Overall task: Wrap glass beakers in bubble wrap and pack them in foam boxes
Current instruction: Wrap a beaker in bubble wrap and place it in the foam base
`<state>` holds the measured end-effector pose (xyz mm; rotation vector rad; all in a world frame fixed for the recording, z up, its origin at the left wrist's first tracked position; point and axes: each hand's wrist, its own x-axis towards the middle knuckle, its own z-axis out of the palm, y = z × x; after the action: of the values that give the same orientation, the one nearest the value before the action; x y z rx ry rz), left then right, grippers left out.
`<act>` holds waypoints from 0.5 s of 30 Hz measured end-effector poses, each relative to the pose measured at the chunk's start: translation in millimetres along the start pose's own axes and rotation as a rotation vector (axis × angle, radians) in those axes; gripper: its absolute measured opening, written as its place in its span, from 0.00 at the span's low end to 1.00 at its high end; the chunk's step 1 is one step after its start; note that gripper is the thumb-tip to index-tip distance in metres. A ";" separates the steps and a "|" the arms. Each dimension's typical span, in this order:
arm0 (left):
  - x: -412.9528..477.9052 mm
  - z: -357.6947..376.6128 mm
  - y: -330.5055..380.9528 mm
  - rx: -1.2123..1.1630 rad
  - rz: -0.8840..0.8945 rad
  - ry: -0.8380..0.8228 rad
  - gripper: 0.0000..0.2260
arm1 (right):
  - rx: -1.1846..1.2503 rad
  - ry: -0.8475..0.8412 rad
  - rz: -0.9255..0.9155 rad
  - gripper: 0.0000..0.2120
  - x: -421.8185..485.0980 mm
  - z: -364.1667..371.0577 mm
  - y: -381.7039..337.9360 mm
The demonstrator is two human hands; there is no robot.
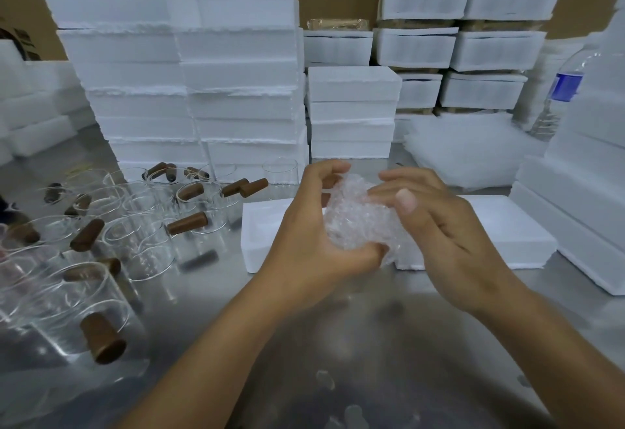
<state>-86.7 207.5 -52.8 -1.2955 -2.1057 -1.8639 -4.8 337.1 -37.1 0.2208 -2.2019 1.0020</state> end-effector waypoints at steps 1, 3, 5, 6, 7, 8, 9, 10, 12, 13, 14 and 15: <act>-0.1 -0.5 -0.9 0.008 0.003 0.005 0.30 | -0.029 -0.035 -0.032 0.22 -0.6 0.4 0.3; -0.6 0.0 -1.8 0.033 0.018 0.020 0.28 | -0.115 -0.102 -0.026 0.31 -0.5 0.3 2.0; -1.0 2.1 -1.5 0.061 0.040 0.034 0.26 | -0.187 -0.140 0.016 0.30 -0.9 -0.5 4.3; -1.1 3.1 -1.6 0.068 0.056 0.037 0.26 | -0.206 -0.143 0.035 0.29 -1.1 -0.8 5.2; -1.7 4.0 -1.7 0.077 0.075 0.036 0.26 | -0.213 -0.138 0.060 0.29 -1.3 -1.0 6.9; -1.9 4.5 -1.8 0.090 0.096 0.032 0.26 | -0.201 -0.130 0.091 0.27 -0.9 -1.1 7.9; -2.4 4.5 -1.6 0.108 0.118 0.022 0.26 | -0.172 -0.120 0.131 0.24 -0.1 -1.2 7.5; -2.8 4.0 -1.3 0.133 0.146 0.009 0.26 | -0.133 -0.115 0.173 0.20 1.1 -1.2 6.6; -3.5 2.7 -0.7 0.192 0.214 -0.034 0.26 | -0.061 -0.105 0.242 0.13 3.0 -2.0 4.4; -3.7 2.2 -0.4 0.213 0.241 -0.061 0.26 | -0.024 -0.083 0.260 0.09 3.7 -3.4 4.4; -3.8 2.0 0.2 0.225 0.257 -0.083 0.26 | 0.000 -0.054 0.264 0.05 3.8 -5.9 5.8; -4.2 2.2 1.0 0.227 0.265 -0.100 0.26 | 0.004 -0.031 0.265 0.06 4.0 -8.6 7.4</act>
<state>-82.3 206.9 -54.9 -1.5486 -2.0010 -1.4403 -6.2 348.9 -35.0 -0.0560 -2.2985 1.1515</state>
